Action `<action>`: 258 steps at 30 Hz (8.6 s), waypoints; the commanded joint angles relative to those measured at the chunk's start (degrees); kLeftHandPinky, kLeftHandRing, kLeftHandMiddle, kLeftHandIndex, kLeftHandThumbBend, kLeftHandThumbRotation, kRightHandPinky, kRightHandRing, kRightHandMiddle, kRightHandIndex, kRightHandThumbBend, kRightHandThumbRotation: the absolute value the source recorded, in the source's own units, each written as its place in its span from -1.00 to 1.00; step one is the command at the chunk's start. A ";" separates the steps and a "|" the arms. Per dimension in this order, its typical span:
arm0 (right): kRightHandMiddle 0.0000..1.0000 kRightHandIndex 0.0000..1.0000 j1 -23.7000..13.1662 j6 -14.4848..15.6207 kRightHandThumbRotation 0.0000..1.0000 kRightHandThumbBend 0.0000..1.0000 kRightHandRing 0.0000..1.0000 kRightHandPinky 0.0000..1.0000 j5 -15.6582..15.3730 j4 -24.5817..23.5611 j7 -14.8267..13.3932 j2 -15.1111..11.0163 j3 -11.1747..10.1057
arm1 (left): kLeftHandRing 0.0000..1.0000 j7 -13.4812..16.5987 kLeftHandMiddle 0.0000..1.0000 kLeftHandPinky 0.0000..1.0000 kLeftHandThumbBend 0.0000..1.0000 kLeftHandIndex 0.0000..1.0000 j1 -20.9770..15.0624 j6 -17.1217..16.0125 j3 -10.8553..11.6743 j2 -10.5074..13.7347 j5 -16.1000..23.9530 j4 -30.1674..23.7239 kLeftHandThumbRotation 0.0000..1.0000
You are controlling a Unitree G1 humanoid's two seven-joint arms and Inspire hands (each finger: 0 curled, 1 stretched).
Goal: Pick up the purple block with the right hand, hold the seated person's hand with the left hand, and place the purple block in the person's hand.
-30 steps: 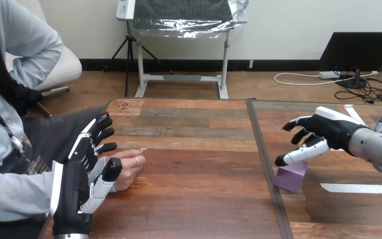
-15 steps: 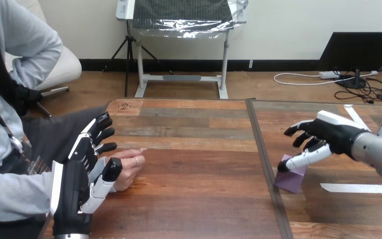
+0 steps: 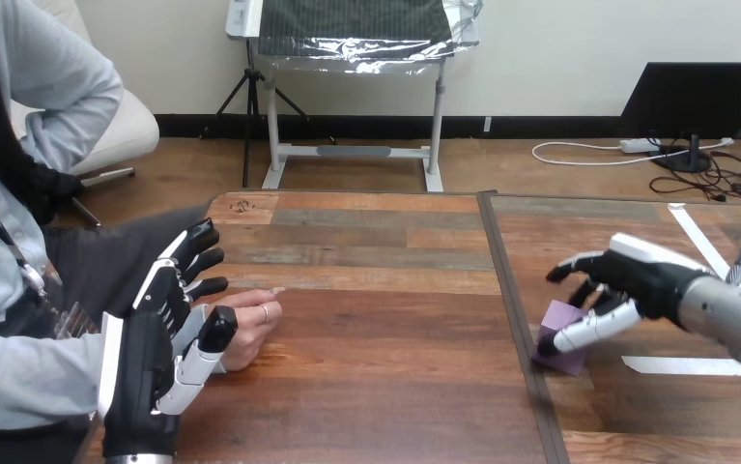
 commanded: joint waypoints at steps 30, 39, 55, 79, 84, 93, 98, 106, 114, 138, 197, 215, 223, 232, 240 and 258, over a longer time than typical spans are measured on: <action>0.49 0.56 3.59 -0.35 -0.67 0.99 0.40 0.24 2.30 -4.81 -3.03 0.00 -1.34 | 0.62 -2.23 0.69 0.43 1.00 0.67 -2.90 -1.48 -0.42 -0.28 -2.71 -1.86 0.70; 0.30 0.30 4.45 0.23 -0.96 0.87 0.25 0.19 2.90 -4.13 -8.19 1.11 -1.57 | 0.62 -3.90 0.68 0.44 1.00 0.67 -3.00 -1.81 -0.22 -0.48 -4.22 -1.71 0.68; 0.08 0.02 4.49 1.60 -1.00 0.62 0.04 -0.04 3.38 -4.12 -13.37 1.98 -1.85 | 0.62 -4.44 0.68 0.42 1.00 0.66 -2.89 -1.70 0.18 -0.50 -4.77 -1.95 0.70; -0.01 0.01 5.03 -3.04 -1.00 0.61 -0.12 -0.24 6.76 -4.51 -17.37 2.32 -3.94 | 0.63 -4.11 0.68 0.42 1.00 0.67 -3.11 -1.62 0.25 -0.42 -4.31 -1.88 0.71; -0.06 0.01 5.27 -4.13 -1.00 0.60 -0.18 -0.30 7.62 -4.96 -18.23 2.48 -4.58 | 0.63 -3.74 0.69 0.42 1.00 0.67 -3.06 -1.43 0.33 -0.28 -3.94 -2.03 0.72; -0.16 0.02 5.63 -6.38 -1.00 0.62 -0.29 -0.38 8.74 -5.62 -20.18 2.95 -5.73 | 0.65 -0.63 0.69 0.43 1.00 0.68 -2.91 -1.29 0.76 0.43 -0.78 -2.43 0.73; -0.17 0.02 5.94 -7.23 -1.00 0.61 -0.29 -0.40 9.66 -6.22 -20.62 3.41 -6.72 | 0.67 4.10 0.71 0.46 1.00 0.70 -2.64 -1.15 1.17 1.47 4.41 -3.23 0.76; -0.13 0.02 6.51 -8.97 -1.00 0.57 -0.27 -0.38 12.54 -7.60 -19.96 4.35 -8.68 | 0.81 18.83 0.80 0.78 1.00 0.80 -1.28 5.05 -0.06 5.23 19.83 -8.00 0.82; -0.13 0.01 6.97 -11.18 -1.00 0.57 -0.29 -0.40 14.67 -8.91 -20.25 5.60 -10.09 | 0.96 32.38 0.92 0.97 1.00 0.93 0.32 14.96 -3.30 9.02 33.25 -14.84 0.84; -0.15 0.00 7.99 -16.81 -1.00 0.52 -0.29 -0.39 20.89 -12.04 -22.46 13.11 -14.78 | 1.00 36.44 0.96 1.00 1.00 0.99 -0.59 30.47 -10.56 22.61 38.74 -20.99 0.62; -0.17 -0.08 11.36 -22.15 -1.00 0.47 -0.31 -0.42 26.47 -16.43 -19.13 17.42 -19.13 | 0.51 17.52 0.56 0.38 1.00 0.65 -9.19 38.12 -21.53 34.05 37.17 -14.23 -0.20; -0.17 -0.09 12.45 -21.53 -1.00 0.47 -0.31 -0.42 27.54 -18.43 -17.71 17.87 -19.47 | 0.47 18.10 0.55 0.33 1.00 0.60 -14.19 40.01 -26.80 33.42 39.26 -8.45 -0.41; -0.17 -0.09 13.26 -20.20 -1.00 0.44 -0.32 -0.43 28.30 -20.50 -16.78 18.29 -19.45 | 0.46 18.21 0.54 0.31 1.00 0.57 -15.25 40.82 -28.28 33.09 39.27 -7.19 -0.50; -0.17 -0.09 13.92 -19.74 -1.00 0.42 -0.33 -0.43 28.42 -21.55 -15.66 18.74 -19.89 | 0.43 19.00 0.50 0.31 1.00 0.54 -16.34 41.45 -29.93 32.56 39.78 -5.36 -0.62; -0.17 -0.08 14.19 -19.64 -1.00 0.42 -0.33 -0.43 28.62 -21.93 -15.03 19.10 -20.15 | 0.39 21.50 0.48 0.29 1.00 0.51 -17.21 41.53 -31.88 32.20 40.61 -3.77 -0.68; -0.17 -0.08 14.36 -19.49 -1.00 0.43 -0.32 -0.43 29.84 -21.76 -13.71 19.58 -20.45 | 0.39 22.64 0.44 0.28 1.00 0.46 -18.98 41.82 -34.95 31.09 40.56 -1.07 -0.72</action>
